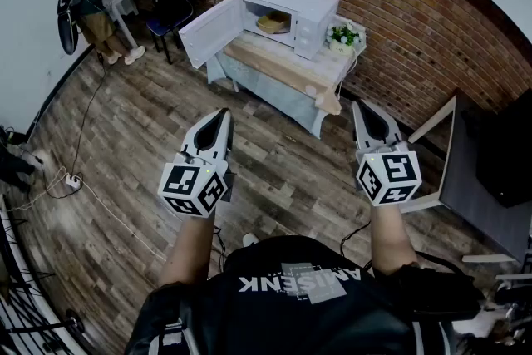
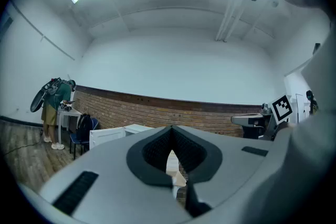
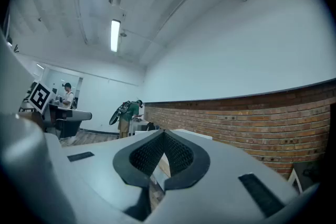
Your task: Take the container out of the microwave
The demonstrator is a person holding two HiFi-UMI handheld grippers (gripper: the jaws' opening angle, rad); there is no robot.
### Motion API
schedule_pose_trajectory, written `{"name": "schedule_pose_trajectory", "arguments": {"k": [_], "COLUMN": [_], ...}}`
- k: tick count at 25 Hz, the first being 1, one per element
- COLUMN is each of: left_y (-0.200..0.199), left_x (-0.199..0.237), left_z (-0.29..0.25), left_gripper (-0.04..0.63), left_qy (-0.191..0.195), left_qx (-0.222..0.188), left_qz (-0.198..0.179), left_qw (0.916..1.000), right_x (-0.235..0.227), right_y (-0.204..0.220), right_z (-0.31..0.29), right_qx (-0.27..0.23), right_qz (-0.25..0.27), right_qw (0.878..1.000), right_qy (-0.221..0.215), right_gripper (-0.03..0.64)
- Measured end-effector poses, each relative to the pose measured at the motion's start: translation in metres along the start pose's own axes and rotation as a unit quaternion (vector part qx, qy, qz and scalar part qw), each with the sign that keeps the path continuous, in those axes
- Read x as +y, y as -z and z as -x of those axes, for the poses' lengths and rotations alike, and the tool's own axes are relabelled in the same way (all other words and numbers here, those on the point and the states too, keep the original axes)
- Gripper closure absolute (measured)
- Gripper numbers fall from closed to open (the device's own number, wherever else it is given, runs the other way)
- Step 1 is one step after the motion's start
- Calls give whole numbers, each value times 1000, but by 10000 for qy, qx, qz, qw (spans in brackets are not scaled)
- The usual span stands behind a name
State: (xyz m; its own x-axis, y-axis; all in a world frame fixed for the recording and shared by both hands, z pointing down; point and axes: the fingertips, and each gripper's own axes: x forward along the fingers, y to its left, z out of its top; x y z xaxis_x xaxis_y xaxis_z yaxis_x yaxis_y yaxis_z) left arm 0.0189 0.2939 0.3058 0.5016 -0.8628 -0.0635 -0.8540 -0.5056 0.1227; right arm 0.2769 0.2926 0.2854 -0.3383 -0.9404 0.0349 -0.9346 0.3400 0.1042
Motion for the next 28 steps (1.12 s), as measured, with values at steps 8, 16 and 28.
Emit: {"name": "schedule_pose_trajectory", "arguments": {"k": [8, 16, 28], "left_y": [-6, -8, -10], "left_x": [29, 45, 66], "left_z": [0, 2, 9], "left_gripper": [584, 584, 584], "left_qy": [-226, -393, -187], "left_qx": [-41, -6, -171], "left_qz": [14, 33, 13], "left_qw": [9997, 9992, 9997], "right_x": [-7, -5, 29], "right_y": [-4, -7, -7], "right_z": [-4, -8, -24], "right_qx": [-46, -77, -172], "right_qz": [32, 12, -2], "right_qw": [10000, 10000, 9995], "right_qy": [15, 44, -275], "right_gripper": [577, 577, 574]}}
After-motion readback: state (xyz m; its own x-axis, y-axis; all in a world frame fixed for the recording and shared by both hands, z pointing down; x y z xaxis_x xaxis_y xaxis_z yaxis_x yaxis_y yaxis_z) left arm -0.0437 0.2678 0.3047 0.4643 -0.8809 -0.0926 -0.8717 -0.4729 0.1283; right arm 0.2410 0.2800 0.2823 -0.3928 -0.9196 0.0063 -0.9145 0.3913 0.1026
